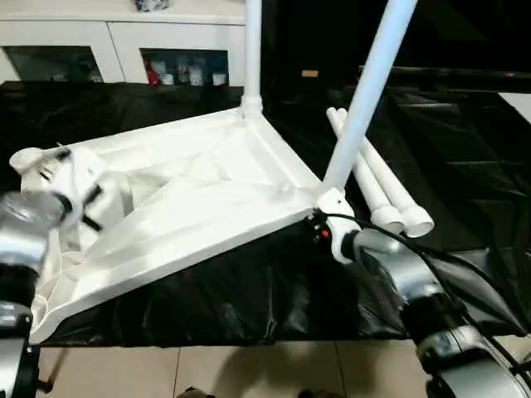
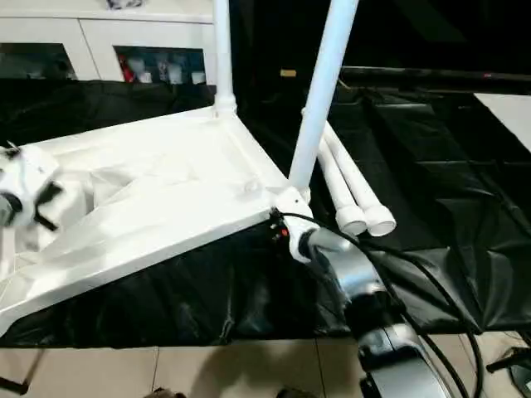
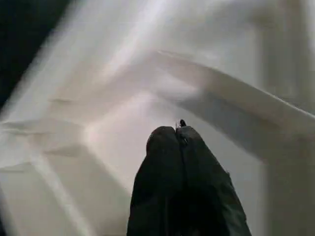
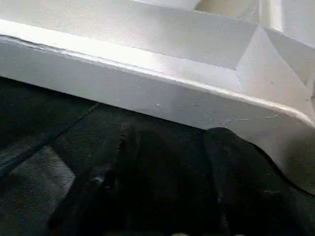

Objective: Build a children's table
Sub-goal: Rotate table base

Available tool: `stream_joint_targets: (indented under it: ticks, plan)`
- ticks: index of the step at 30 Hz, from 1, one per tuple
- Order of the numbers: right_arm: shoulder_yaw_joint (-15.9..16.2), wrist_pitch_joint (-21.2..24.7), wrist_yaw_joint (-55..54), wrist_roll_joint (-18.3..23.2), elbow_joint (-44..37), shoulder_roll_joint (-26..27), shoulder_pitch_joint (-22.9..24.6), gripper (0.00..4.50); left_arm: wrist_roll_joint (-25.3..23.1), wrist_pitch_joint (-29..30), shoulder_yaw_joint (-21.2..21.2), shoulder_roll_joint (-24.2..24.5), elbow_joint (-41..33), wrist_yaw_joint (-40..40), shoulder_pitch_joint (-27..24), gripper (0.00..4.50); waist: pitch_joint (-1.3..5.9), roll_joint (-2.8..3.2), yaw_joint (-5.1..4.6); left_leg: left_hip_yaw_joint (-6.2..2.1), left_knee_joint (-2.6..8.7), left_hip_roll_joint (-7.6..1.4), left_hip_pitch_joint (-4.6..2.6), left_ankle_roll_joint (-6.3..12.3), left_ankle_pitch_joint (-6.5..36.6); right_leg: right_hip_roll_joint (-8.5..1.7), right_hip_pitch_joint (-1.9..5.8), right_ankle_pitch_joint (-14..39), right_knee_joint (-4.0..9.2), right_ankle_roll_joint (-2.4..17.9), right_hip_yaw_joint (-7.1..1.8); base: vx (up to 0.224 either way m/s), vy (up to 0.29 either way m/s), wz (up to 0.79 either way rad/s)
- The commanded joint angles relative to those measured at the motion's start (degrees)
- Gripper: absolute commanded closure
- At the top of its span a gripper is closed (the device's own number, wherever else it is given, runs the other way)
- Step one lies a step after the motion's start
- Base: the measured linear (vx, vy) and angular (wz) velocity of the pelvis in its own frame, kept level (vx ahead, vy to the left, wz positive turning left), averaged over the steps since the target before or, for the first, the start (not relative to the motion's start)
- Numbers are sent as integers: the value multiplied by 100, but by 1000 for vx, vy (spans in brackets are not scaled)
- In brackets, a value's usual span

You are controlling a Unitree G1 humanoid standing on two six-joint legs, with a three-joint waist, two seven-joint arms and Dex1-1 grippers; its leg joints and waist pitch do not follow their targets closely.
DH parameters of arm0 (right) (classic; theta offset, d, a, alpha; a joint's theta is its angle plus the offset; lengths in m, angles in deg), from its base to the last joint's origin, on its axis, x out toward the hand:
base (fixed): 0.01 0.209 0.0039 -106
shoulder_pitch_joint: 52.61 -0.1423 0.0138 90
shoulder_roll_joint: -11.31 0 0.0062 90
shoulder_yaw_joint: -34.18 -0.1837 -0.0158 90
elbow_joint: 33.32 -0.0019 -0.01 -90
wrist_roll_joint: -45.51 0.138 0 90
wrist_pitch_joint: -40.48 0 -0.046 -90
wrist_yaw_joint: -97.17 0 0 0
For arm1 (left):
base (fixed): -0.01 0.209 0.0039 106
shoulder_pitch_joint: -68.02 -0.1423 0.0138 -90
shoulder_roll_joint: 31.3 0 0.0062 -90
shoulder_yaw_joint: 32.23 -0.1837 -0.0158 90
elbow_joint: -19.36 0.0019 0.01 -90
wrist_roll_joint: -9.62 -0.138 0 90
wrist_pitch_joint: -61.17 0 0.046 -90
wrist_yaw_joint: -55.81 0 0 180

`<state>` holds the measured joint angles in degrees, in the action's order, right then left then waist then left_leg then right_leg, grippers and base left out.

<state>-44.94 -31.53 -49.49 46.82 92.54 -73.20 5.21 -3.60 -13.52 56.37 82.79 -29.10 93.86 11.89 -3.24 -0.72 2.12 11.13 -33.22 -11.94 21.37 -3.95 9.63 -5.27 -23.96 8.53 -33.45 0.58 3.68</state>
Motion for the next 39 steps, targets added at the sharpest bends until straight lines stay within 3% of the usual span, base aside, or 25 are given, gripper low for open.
stream_joint_targets:
  ticks: [1, 4, 9, 14, 17, 25, 29, 31, 32, 34, 36, 39]
  plan:
    - [-78, -79, -150, -120, 171, 9, -153, 226, -39, 121, -191, 4, -27, 408, -38, 450, 397, 125, 2, -67, 413, -99, -133, -248, 1711, -247, 243, 1468, 302, 1134, -225, 0, 0, 0]
    - [-105, -145, -348, -146, 426, 56, -284, 254, -147, 207, -522, 109, -103, 927, -154, 450, 390, 106, -13, -65, 417, -96, -125, -231, 1685, -245, 250, 1390, 296, 1206, -226, 0, 0, 0]
    - [-253, -437, -705, -89, 958, 194, -604, 293, -27, 129, -877, 266, -320, 1860, -293, 450, 403, 150, -49, -60, 401, -91, -139, -260, 1723, -246, 259, 1273, 274, 1301, -234, 0, 0, 0]
    - [-444, -802, -927, -14, 1666, 444, -1089, 332, 771, 459, -1043, 230, -1299, 3263, -424, 450, 394, 160, -31, -49, 396, -109, -165, -298, 1796, -269, 233, 1393, 257, 1418, -250, 0, 0, 0]
    - [-388, -988, -893, -41, 1979, 675, -1306, 358, 1318, 775, -1159, -39, -1966, 3864, -406, 450, 383, 123, -25, -30, 399, -112, -157, -303, 1795, -235, 244, 1391, 254, 1441, -245, 0, 0, 0]
    - [-235, -1201, -751, -140, 2238, 1101, -1439, 421, 1155, 340, -1176, -1016, -1302, 3265, 154, 450, 391, 58, -127, -53, 379, -78, -105, -200, 1753, -240, 278, 1640, 276, 1254, -246, 0, 0, 0]
    - [-289, -1410, -922, -220, 2457, 1153, -1539, 448, 683, -475, -1053, -1529, -118, 1763, 811, 450, 411, 70, -151, -48, 359, -62, -116, -162, 1722, -204, 277, 1502, 278, 1223, -235, 0, 0, 0]
    - [-317, -1466, -962, -227, 2506, 1122, -1565, 448, 621, -603, -1022, -1600, 166, 1347, 978, 450, 411, 97, -140, -59, 359, -74, -115, -155, 1750, -220, 282, 1506, 270, 1233, -230, 0, 0, 0]
    - [-317, -1466, -962, -227, 2506, 1122, -1565, 448, 621, -603, -1022, -1600, 166, 1347, 978, 450, 423, 64, -143, -58, 349, -64, -99, -114, 1706, -221, 298, 1470, 270, 1237, -226, 0, 0, 0]
    - [-395, -1549, -1014, -213, 2414, 975, -1527, 448, 392, -860, -1109, -1590, 596, 672, 1180, 450, 423, 116, -152, -46, 340, -59, -114, -85, 1706, -192, 275, 1350, 284, 1259, -219, 0, 0, 0]
    - [-532, -1590, -1110, -151, 2152, 761, -1433, 448, 110, -1111, -1218, -1516, 991, -41, 1311, 450, 443, 124, -138, -60, 334, -60, -102, -58, 1598, -185, 314, 1079, 254, 1281, -209, 0, 0, 0]
    - [-653, -1593, -1197, -105, 1906, 616, -1344, 448, 19, -1267, -1192, -1502, 1122, -389, 1330, 450, 450, 120, -126, -54, 321, -66, -88, 9, 1462, -194, 334, 829, 225, 1388, -200, 0, 0, 0]
